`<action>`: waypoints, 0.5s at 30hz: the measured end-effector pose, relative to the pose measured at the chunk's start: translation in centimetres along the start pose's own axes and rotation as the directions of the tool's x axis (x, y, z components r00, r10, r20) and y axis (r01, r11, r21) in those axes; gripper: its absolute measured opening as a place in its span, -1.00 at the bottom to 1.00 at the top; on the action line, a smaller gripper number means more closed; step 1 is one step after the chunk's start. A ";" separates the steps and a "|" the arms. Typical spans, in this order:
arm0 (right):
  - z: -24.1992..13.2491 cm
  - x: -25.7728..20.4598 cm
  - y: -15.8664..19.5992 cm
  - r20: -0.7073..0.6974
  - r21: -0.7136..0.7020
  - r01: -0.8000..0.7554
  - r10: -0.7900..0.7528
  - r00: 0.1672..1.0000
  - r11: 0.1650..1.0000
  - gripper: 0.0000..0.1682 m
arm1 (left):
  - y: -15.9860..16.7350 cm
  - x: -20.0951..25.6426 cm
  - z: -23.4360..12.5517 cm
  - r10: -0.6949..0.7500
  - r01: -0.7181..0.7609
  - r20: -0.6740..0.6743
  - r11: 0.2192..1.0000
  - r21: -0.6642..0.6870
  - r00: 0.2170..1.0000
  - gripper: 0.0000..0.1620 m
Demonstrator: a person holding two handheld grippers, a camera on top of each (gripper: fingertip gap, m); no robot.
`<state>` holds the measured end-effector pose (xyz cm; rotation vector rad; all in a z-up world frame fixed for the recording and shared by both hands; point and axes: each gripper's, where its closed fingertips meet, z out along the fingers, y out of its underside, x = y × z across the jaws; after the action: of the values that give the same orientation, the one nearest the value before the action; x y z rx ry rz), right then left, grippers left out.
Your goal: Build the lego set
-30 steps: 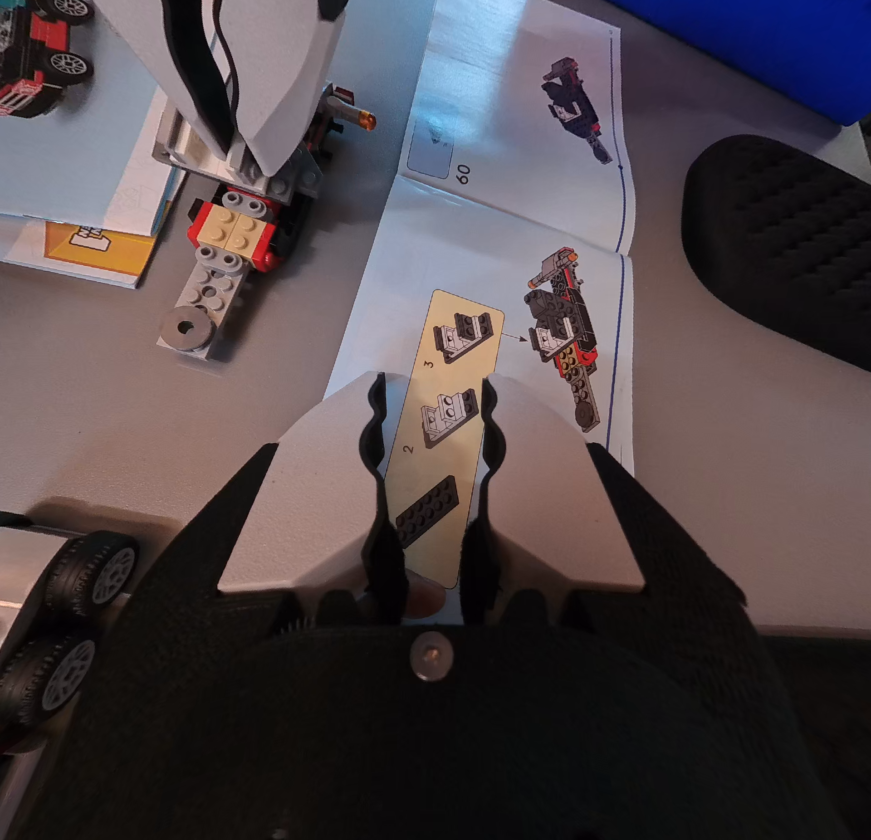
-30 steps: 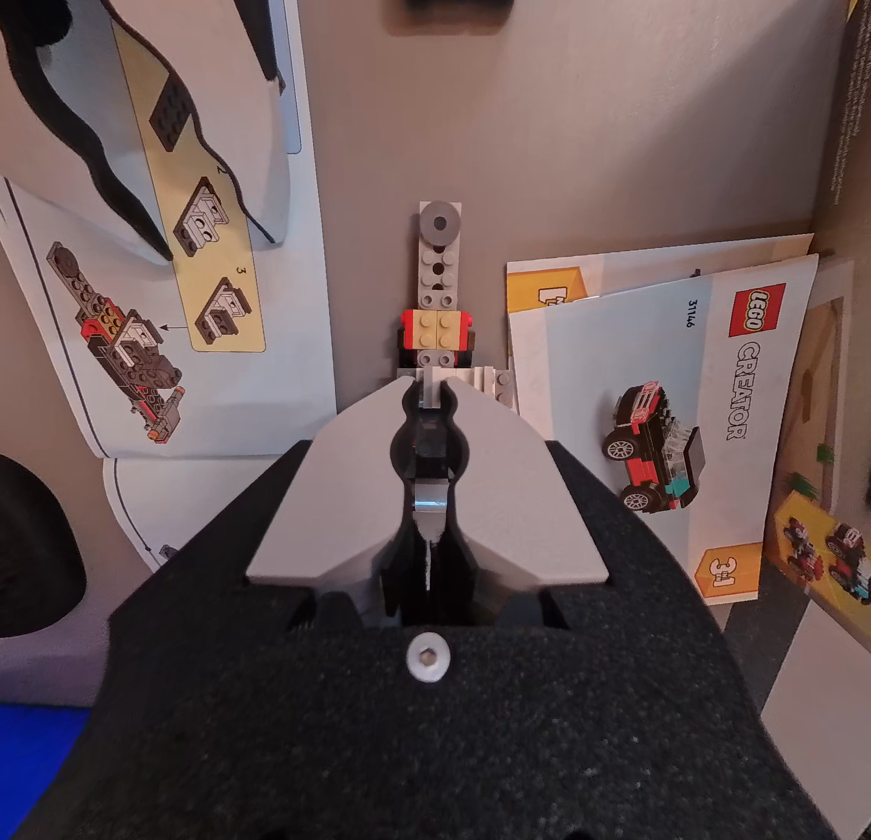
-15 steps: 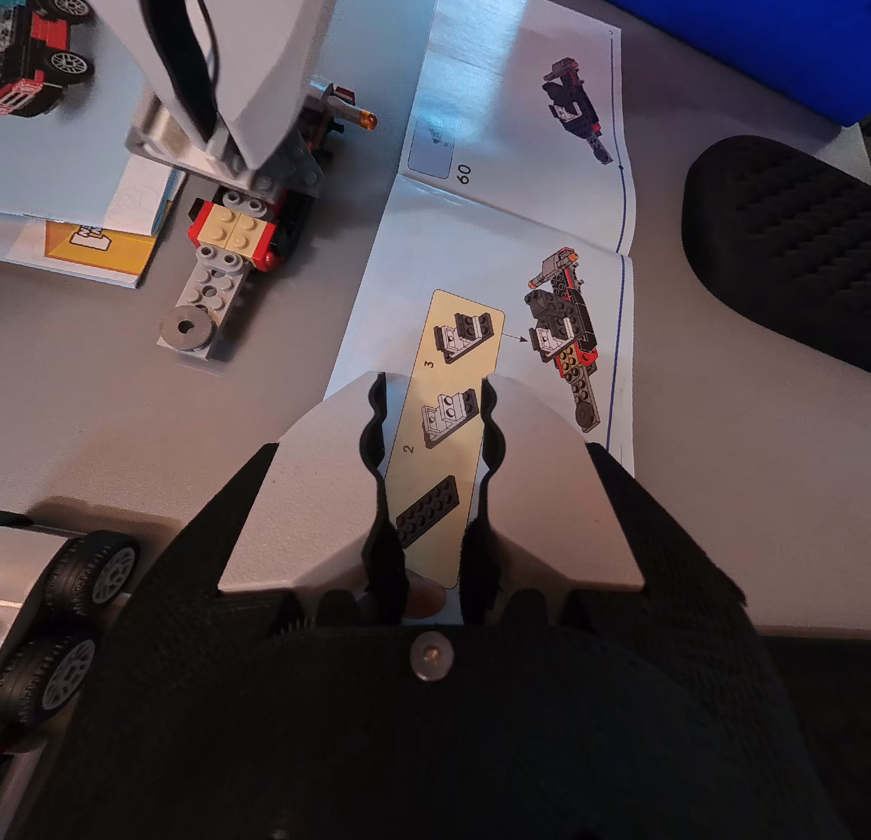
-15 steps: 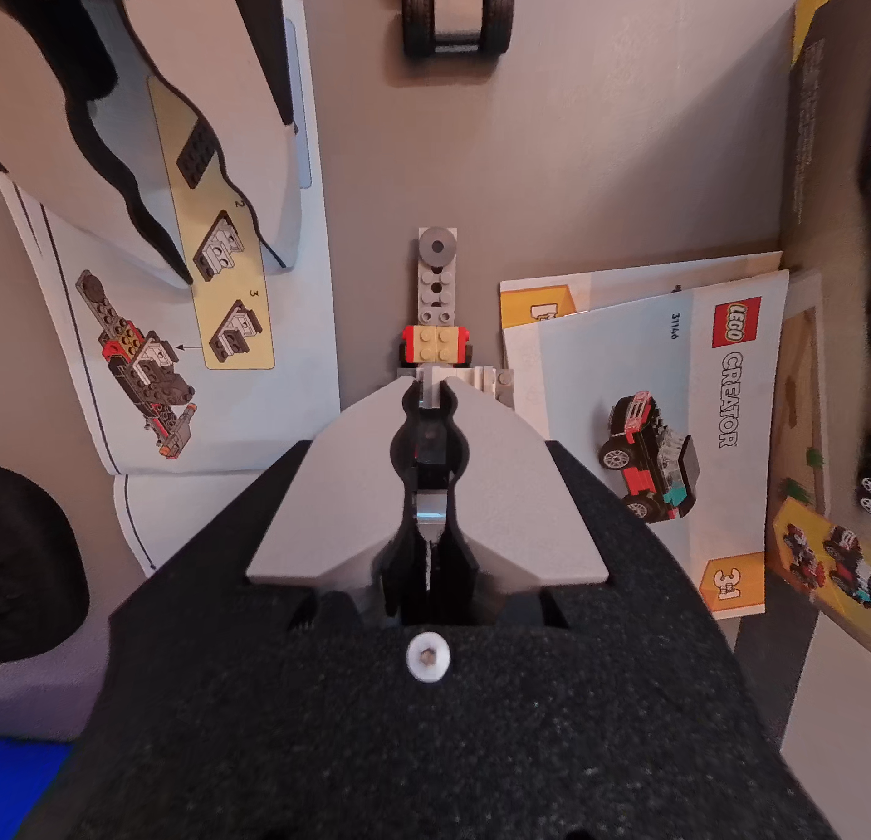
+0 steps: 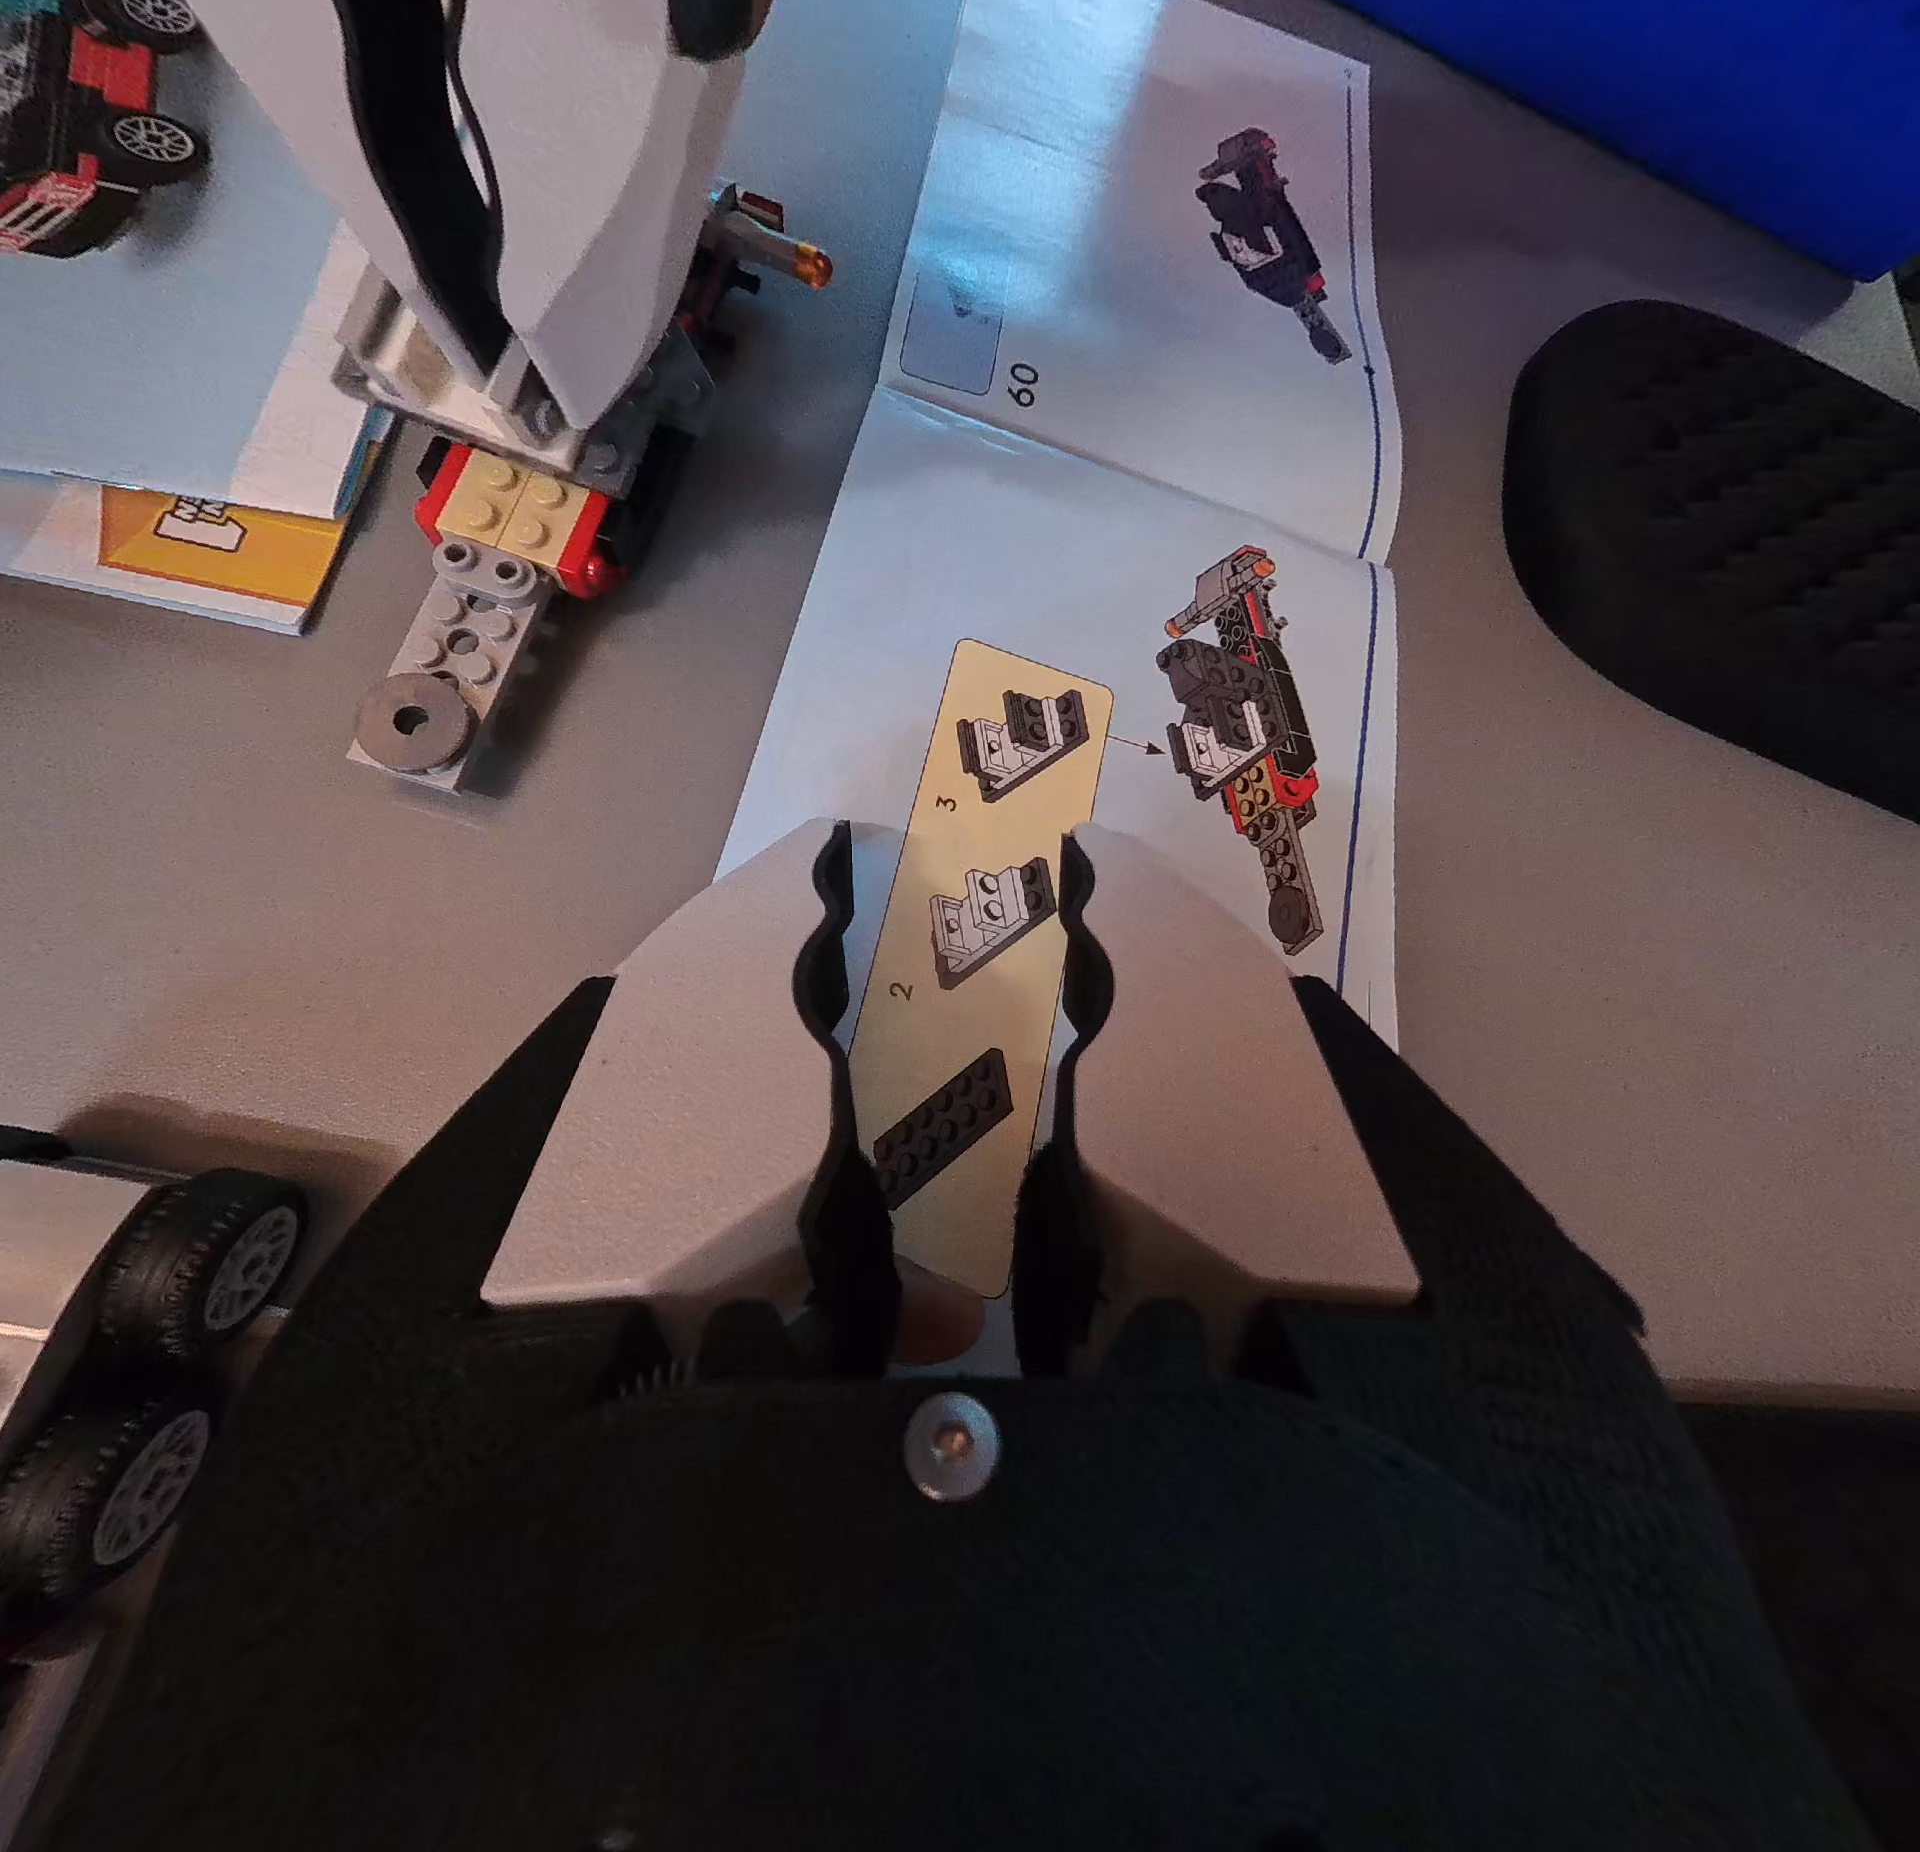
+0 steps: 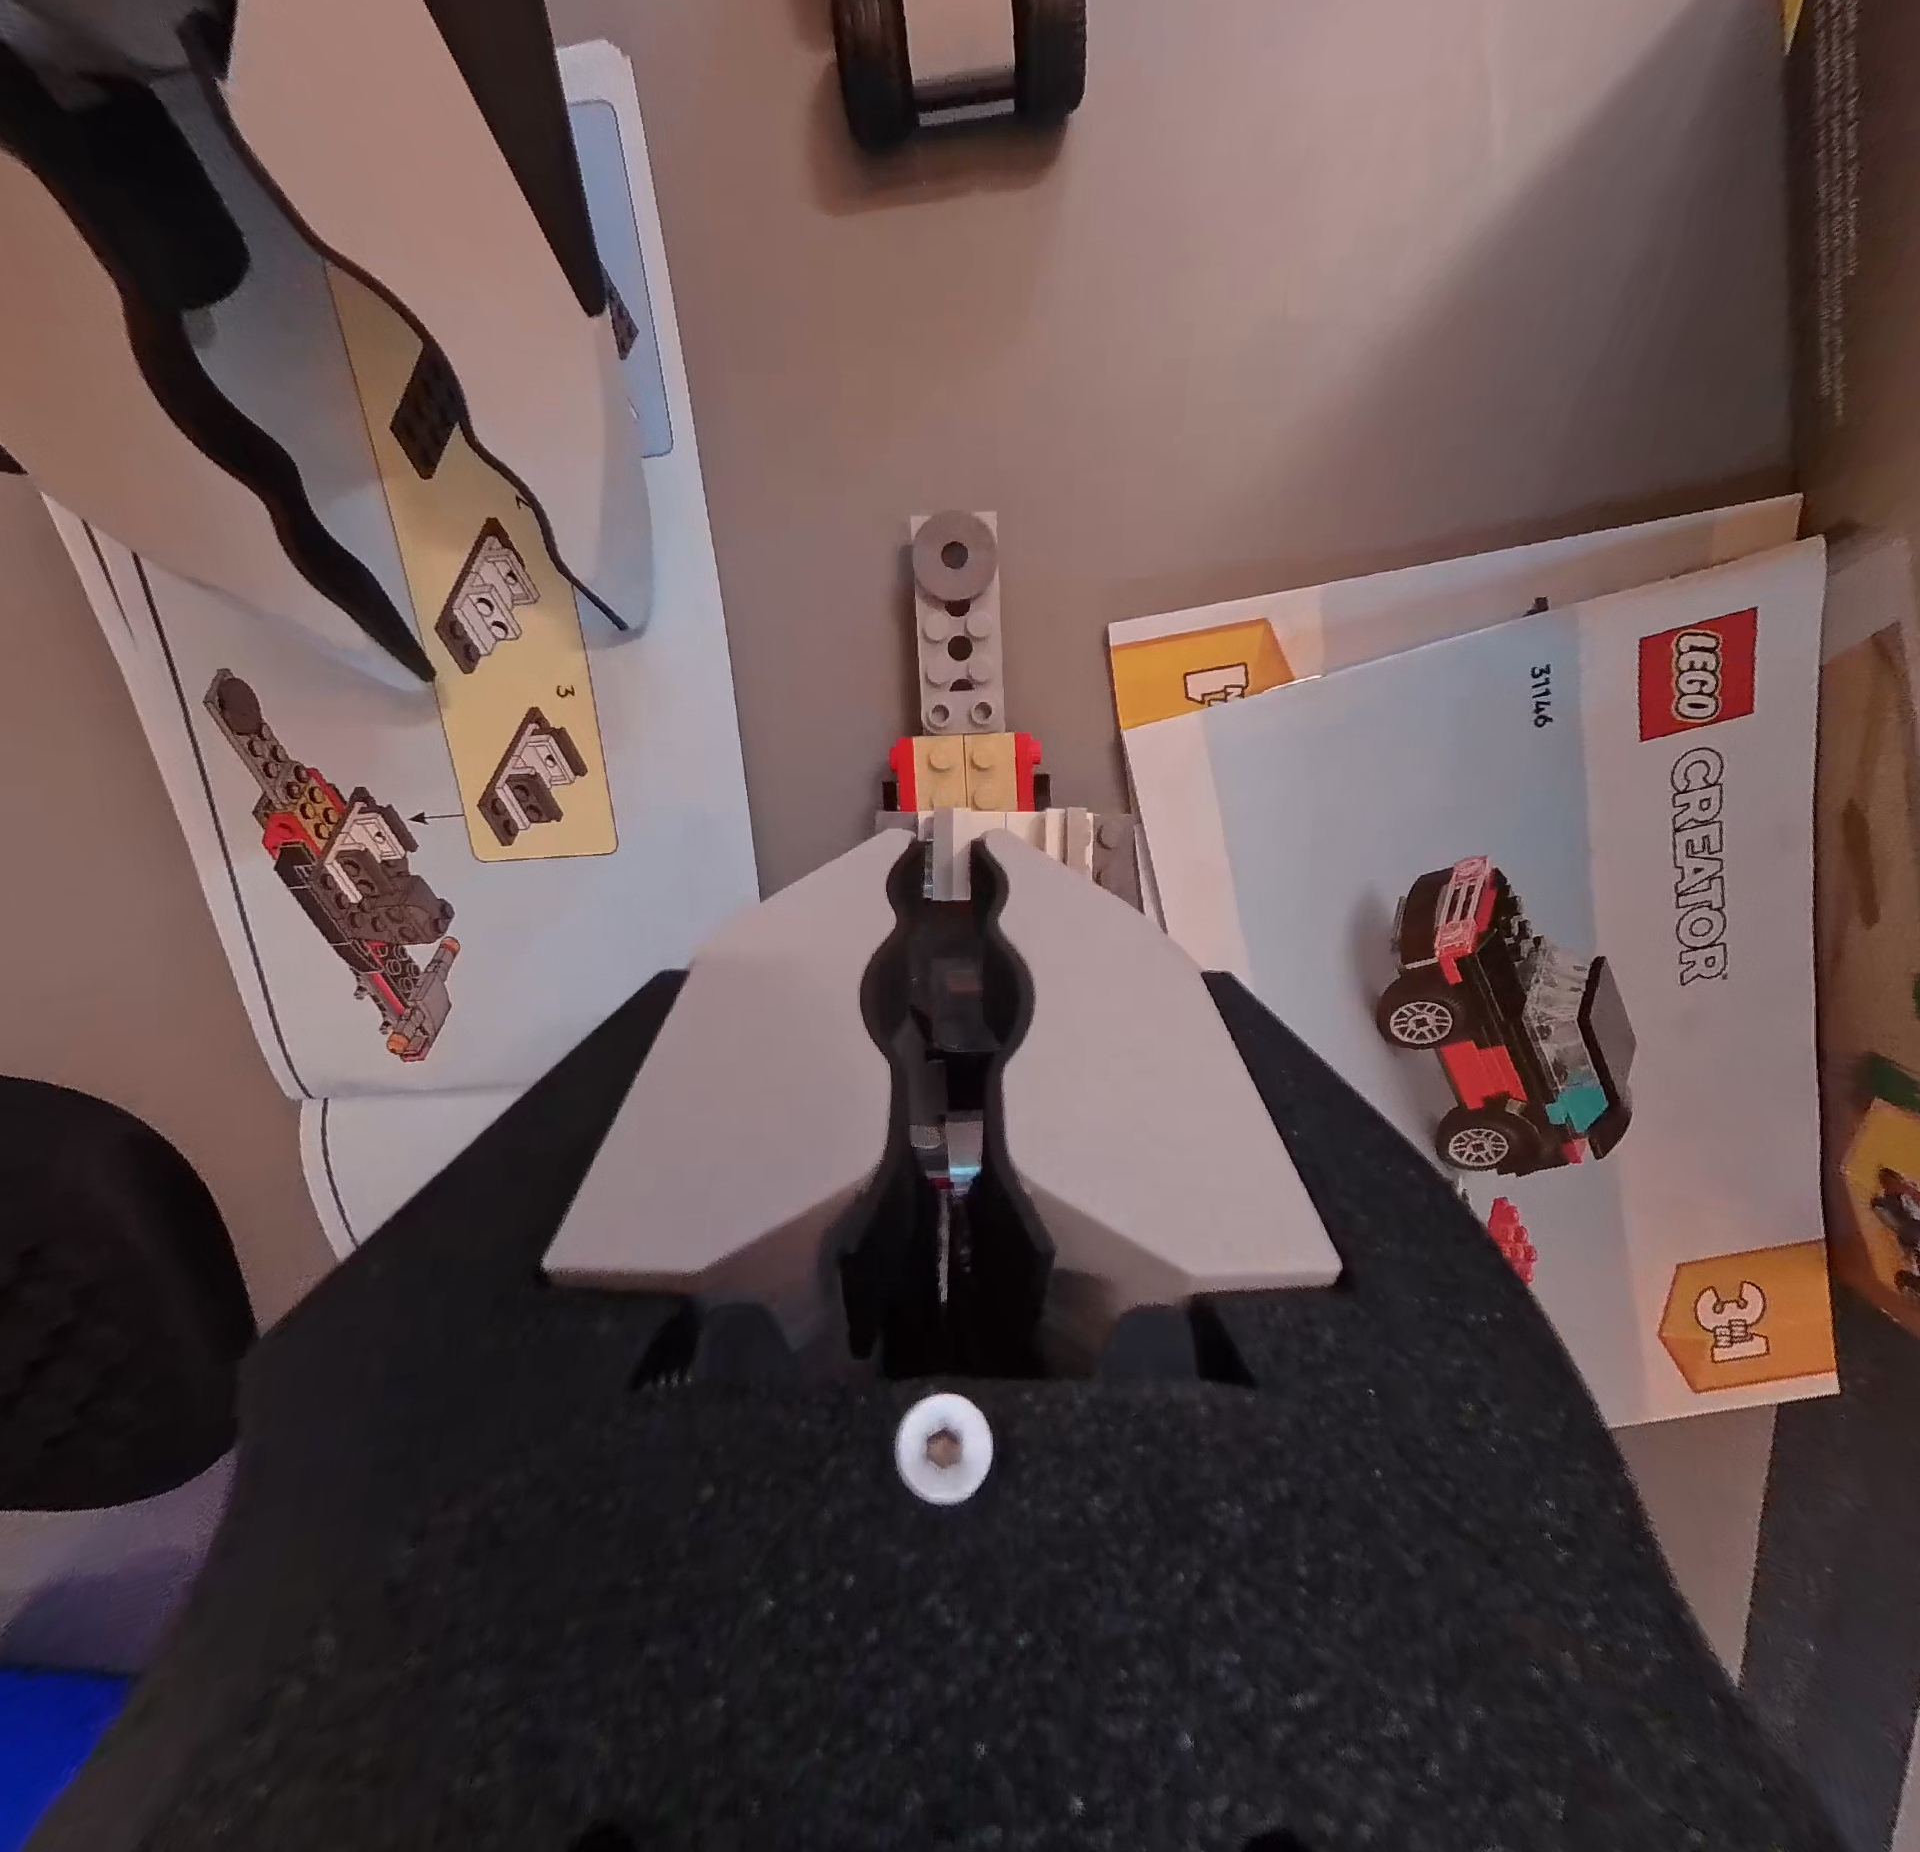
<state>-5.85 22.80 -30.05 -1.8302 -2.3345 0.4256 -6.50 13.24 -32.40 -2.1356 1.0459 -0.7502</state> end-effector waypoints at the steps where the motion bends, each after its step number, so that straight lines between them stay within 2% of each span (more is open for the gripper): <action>1: 0.0 0.0 0.1 -0.001 -0.006 0.002 -0.002 1.000 1.000 -0.90 | 0.0 0.0 0.0 0.000 0.000 0.000 1.000 0.000 1.000 -0.53; 15: 0.1 -0.1 0.2 0.015 0.000 0.009 -0.009 1.000 1.000 -0.90 | 0.0 0.0 0.0 -0.002 0.002 -0.005 1.000 0.000 1.000 -0.52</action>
<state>-5.72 22.76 -30.20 -1.8218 -2.3522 0.4398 -6.51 13.22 -32.38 -2.1358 1.0467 -0.7564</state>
